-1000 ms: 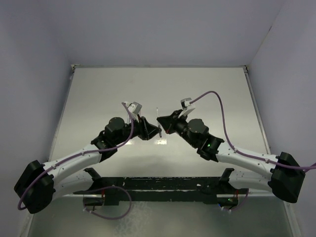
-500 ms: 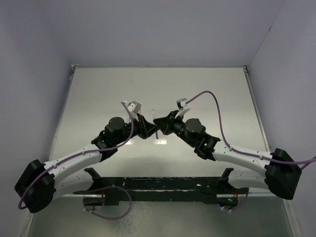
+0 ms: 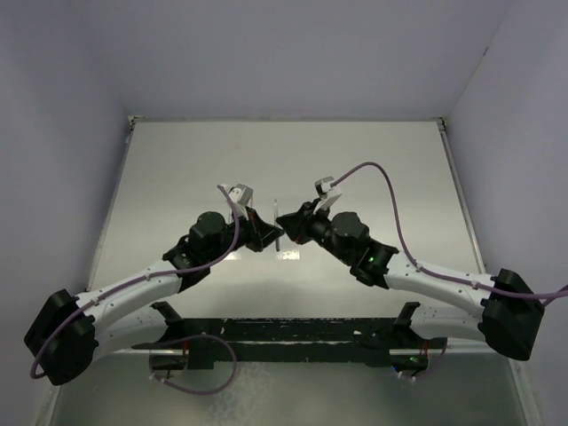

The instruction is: Insert the pens into the pen caps

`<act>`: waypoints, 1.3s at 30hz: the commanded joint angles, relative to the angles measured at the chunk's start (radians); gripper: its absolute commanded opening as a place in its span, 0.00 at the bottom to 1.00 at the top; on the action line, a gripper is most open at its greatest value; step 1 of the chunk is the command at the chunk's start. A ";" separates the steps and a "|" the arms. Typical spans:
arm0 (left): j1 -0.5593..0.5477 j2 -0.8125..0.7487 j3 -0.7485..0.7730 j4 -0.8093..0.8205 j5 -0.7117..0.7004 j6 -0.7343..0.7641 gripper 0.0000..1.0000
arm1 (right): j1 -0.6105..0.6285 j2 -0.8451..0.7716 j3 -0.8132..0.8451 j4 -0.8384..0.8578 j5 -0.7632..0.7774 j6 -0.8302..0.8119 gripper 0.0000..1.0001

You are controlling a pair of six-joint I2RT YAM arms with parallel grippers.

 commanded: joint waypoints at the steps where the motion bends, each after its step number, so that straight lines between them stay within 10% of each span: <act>1: -0.001 -0.033 0.010 -0.067 -0.057 0.029 0.00 | 0.001 -0.084 0.075 -0.078 0.054 -0.050 0.24; 13: -0.001 -0.033 0.009 -0.262 -0.132 0.096 0.00 | -0.147 0.087 0.357 -0.741 0.285 0.130 0.43; 39: 0.000 0.035 0.033 -0.384 -0.133 0.163 0.00 | -0.258 0.605 0.650 -0.869 0.182 0.077 0.33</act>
